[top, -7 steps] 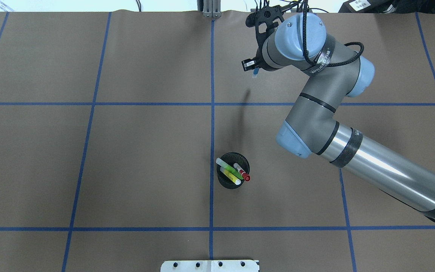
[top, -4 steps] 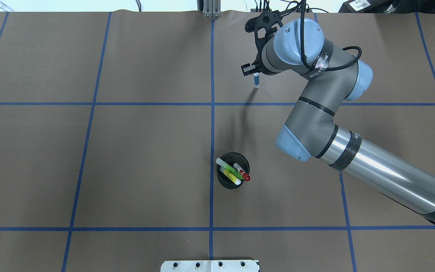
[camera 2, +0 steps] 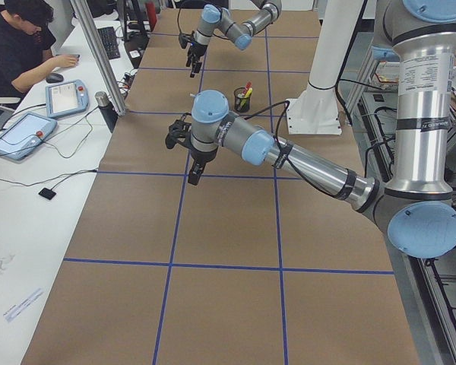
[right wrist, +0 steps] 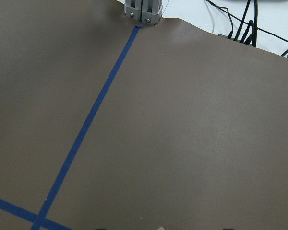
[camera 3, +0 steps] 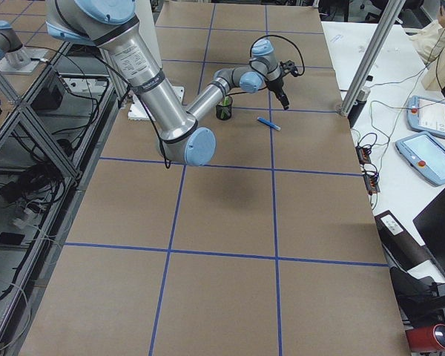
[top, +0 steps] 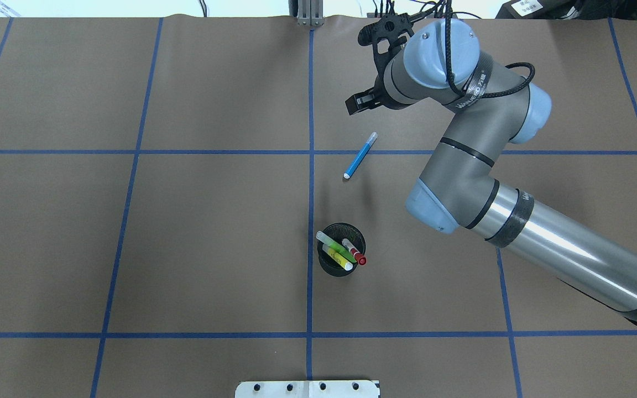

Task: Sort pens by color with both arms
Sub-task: 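Move the left gripper over the pen cup while the right gripper holds back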

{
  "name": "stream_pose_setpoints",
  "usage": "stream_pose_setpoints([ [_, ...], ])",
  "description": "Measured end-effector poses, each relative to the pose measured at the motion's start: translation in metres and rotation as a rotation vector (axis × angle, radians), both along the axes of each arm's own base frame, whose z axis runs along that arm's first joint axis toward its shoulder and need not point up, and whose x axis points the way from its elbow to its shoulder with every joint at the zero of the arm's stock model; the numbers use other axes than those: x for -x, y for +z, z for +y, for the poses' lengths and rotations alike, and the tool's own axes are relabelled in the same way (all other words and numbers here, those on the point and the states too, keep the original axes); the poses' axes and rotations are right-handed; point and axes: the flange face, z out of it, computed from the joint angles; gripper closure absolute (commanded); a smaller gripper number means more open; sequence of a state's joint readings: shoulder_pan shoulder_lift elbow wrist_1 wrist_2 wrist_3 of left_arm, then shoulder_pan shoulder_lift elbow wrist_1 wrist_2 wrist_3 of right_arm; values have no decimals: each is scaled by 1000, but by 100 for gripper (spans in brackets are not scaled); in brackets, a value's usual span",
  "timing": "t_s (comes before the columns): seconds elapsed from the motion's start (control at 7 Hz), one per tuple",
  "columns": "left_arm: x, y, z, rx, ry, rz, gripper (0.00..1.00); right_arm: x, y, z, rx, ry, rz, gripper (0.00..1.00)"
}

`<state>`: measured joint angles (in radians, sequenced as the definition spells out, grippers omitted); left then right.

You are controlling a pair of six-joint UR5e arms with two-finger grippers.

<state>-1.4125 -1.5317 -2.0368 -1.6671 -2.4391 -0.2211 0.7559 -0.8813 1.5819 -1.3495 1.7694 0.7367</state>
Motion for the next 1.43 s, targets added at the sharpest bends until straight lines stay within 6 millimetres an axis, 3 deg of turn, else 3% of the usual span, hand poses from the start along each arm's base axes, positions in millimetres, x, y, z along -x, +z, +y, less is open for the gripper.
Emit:
stream_pose_setpoints([
  [0.29, -18, -27, -16, 59, -20, 20, 0, -52, -7, -5, 138, -106, -19, 2],
  [0.57, -58, -68, -31, 151, -35, 55, 0, -83, -1, -8, 242, -167, -54, 2],
  [1.0, -154, -174, -40, 328, -49, 129, 1, -99, 4, -5, 280, -201, -90, 1],
  [1.43, -244, -269, -21, 457, -72, 155, 1, -105, 4, -1, 276, -193, -95, 1],
])
